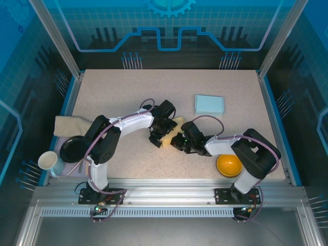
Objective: Fold the paper box
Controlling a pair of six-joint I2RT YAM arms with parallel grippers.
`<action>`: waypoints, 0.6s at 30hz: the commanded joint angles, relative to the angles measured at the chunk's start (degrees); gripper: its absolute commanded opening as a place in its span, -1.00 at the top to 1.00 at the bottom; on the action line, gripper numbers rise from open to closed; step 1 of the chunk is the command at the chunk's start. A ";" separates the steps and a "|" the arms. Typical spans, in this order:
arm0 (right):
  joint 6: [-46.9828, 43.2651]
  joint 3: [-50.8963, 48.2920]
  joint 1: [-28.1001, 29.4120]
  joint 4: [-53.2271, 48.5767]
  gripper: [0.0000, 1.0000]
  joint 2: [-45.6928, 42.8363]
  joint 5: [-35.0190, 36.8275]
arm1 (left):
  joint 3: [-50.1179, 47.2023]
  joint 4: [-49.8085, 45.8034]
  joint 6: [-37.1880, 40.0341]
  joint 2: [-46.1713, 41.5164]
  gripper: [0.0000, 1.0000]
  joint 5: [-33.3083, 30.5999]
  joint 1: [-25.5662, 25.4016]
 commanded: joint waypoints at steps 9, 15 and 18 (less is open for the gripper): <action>-6.18 -7.07 -10.31 -11.87 0.94 -13.73 2.62 | 3.77 -6.39 10.80 -4.47 -0.97 -4.21 1.40; -13.22 -4.26 -14.69 -20.95 0.95 -15.44 1.90 | 7.48 3.17 26.54 -6.58 -0.97 -4.16 2.52; -13.31 -4.19 -15.04 -21.27 0.95 -16.12 2.10 | 8.96 7.61 38.27 -6.73 -0.97 -2.99 4.55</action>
